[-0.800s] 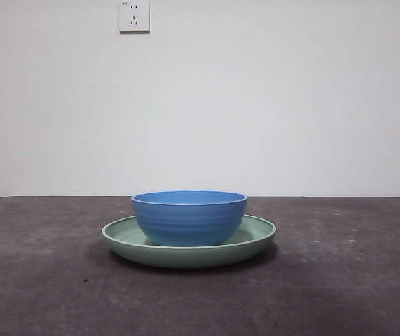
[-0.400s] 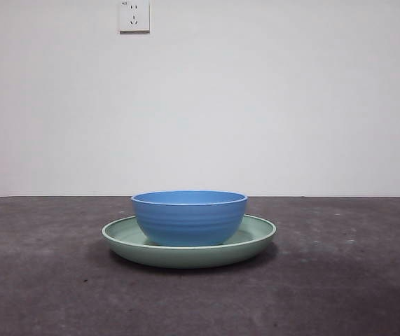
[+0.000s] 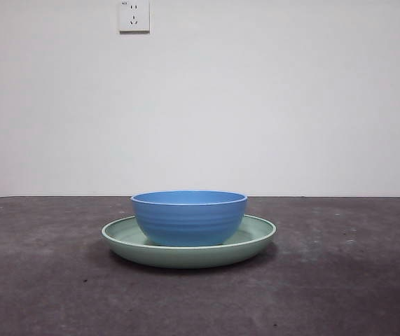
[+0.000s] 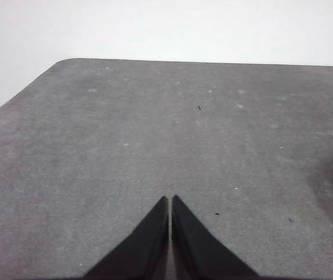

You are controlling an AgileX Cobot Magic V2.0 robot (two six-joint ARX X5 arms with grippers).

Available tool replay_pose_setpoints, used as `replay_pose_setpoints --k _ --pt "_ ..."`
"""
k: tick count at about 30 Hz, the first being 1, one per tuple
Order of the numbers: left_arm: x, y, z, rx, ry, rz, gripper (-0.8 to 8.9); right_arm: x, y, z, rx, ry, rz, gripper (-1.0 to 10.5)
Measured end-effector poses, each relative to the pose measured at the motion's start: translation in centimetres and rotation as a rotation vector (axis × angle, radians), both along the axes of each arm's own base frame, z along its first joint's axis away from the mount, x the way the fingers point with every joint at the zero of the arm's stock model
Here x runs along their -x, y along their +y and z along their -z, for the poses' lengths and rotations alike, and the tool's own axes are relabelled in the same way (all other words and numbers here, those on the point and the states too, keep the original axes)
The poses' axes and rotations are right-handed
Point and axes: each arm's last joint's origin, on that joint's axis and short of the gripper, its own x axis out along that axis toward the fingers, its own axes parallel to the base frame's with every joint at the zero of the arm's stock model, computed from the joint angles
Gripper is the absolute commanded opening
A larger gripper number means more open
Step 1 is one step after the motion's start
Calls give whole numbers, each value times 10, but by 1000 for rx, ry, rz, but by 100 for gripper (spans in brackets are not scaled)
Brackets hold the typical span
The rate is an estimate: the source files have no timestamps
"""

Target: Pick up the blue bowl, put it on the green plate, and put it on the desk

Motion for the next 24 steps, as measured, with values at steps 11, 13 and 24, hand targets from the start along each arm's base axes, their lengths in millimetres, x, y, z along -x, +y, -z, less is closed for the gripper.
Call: replay_pose_setpoints --k 11,13,24 --pt "0 0 0 0 0 0 9 -2 0 20 -22 113 15 8" --pt "0 0 0 0 0 0 9 -2 -1 22 -21 138 25 8" --pt "0 0 0 0 0 0 9 -2 -1 22 -39 140 29 8"
